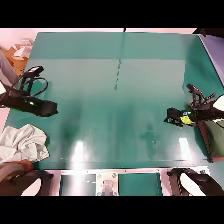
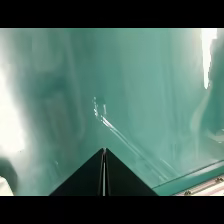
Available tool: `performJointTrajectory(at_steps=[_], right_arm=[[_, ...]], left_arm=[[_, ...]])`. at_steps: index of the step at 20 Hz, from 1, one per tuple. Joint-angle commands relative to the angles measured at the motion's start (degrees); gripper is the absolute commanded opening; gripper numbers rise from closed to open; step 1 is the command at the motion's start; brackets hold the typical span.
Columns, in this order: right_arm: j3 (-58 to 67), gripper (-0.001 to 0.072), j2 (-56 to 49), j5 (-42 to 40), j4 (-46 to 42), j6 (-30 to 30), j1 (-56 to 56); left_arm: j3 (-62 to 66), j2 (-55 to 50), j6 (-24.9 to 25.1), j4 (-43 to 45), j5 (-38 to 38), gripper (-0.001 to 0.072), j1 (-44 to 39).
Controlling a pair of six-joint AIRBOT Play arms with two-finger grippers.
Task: Fold the shirts.
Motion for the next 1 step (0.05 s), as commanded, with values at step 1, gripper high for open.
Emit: performJointTrajectory(at_steps=[1], right_arm=[[-0.39, 0.0012, 0.35, -0.28, 0.35, -0.02, 0.35]], left_arm=[[-0.57, 0.42, -0.02, 0.07, 1.07, 0.0019, -0.02]])
